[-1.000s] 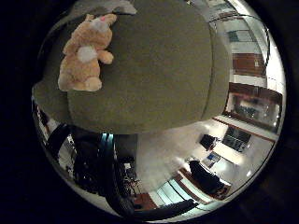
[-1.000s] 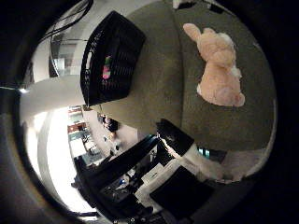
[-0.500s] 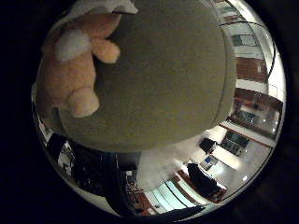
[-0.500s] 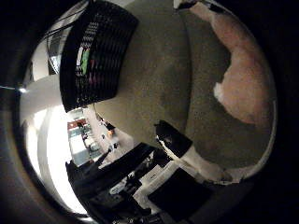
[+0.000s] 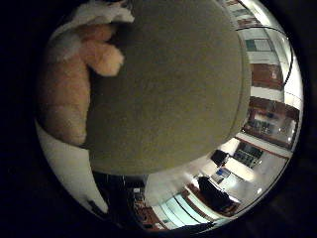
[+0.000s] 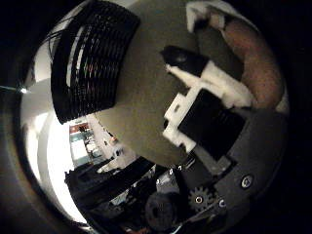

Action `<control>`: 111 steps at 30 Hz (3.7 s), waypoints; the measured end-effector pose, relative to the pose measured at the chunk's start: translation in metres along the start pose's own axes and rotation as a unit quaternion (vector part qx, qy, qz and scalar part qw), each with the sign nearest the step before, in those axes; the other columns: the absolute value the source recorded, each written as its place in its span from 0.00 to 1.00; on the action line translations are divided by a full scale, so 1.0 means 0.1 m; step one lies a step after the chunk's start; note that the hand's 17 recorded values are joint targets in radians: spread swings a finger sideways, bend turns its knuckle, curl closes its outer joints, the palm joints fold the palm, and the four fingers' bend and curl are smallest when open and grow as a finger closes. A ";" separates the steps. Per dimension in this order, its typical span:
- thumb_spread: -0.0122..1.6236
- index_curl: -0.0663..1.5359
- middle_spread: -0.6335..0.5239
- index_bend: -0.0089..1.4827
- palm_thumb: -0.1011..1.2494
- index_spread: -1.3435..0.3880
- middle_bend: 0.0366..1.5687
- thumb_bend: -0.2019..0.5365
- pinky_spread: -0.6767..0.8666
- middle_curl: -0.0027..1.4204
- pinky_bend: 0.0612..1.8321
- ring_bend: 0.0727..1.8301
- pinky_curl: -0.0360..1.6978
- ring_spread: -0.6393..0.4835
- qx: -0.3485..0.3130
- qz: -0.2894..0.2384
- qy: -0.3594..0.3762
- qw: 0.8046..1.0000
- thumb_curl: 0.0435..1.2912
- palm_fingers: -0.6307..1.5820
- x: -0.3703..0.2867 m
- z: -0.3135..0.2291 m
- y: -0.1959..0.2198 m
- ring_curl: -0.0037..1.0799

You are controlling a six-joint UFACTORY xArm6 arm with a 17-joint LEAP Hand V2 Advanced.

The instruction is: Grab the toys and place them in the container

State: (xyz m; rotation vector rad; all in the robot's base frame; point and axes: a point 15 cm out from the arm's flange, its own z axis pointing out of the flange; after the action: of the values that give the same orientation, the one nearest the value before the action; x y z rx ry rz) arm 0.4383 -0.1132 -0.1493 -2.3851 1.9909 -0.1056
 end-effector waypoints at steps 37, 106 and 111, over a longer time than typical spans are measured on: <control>0.50 0.53 0.44 0.75 0.86 0.64 0.84 0.25 0.32 0.49 0.78 0.79 0.40 0.42 0.121 -0.163 -0.101 0.974 0.59 0.82 -2.84 -3.85 -0.28 0.56; 0.67 0.27 0.54 0.14 0.61 0.53 0.11 0.24 0.72 0.23 0.32 0.18 0.08 0.73 0.136 -0.115 -0.042 0.983 0.34 0.40 -1.63 -3.24 -0.61 0.18; 0.67 0.27 0.54 0.14 0.61 0.53 0.10 0.24 0.72 0.23 0.31 0.16 0.05 0.73 0.123 -0.086 -0.029 0.988 0.34 0.42 -1.03 -3.19 -0.47 0.18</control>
State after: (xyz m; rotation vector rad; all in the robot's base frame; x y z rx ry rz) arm 0.4424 0.0026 0.1692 -2.3638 1.6362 -0.2664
